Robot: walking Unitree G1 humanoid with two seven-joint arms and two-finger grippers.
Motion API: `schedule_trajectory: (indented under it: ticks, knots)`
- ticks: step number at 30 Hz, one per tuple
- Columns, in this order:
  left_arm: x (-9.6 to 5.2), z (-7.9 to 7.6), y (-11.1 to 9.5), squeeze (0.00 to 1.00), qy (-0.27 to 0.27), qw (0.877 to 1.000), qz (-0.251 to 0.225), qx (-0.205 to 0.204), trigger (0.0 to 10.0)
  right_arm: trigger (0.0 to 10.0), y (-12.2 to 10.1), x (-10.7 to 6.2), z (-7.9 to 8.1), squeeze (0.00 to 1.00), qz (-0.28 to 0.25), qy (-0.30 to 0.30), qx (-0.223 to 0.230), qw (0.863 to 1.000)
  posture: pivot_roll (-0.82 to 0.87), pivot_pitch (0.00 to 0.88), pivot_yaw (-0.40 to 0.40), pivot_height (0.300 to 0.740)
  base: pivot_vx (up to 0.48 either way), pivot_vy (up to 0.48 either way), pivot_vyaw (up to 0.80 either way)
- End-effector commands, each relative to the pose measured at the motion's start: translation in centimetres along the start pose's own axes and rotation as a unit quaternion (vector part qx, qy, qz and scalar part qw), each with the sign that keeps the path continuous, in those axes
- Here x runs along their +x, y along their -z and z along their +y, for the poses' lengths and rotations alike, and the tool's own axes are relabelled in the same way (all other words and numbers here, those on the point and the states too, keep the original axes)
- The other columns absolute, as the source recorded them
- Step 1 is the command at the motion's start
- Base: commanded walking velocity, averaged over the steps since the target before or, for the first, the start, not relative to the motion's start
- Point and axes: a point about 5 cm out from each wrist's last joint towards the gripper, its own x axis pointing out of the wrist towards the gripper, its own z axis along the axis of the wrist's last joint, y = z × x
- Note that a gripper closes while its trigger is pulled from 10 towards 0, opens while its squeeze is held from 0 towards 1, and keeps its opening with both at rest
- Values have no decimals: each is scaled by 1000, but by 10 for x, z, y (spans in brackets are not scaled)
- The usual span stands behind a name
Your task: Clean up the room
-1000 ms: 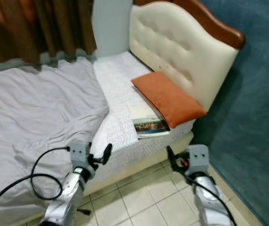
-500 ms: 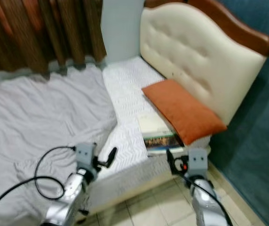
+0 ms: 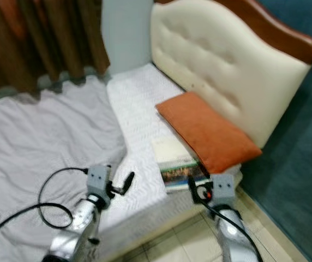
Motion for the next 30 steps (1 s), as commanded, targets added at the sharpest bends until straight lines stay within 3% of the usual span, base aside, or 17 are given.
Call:
schedule_trajectory:
  ticks: [1, 10, 30]
  knots:
    - [-3, 10, 1, 0, -18, 1000, 6, 9, 10000, 10000, -5, 2, 5, 0, -10, -7, 0, 1000, -122, 62, 4, 740, 0, -465, 0]
    - [-3, 15, 2, 0, -32, 999, 11, 16, 10000, 10000, -6, 3, 6, 0, -14, -10, -7, 1000, -121, 51, 3, 740, 0, -464, 0]
    - [-1, 21, 0, 0, -39, 999, 8, 33, 10000, 10000, -7, 5, 6, 0, -18, -14, -18, 1000, -124, 19, 1, 740, 0, -458, 595]
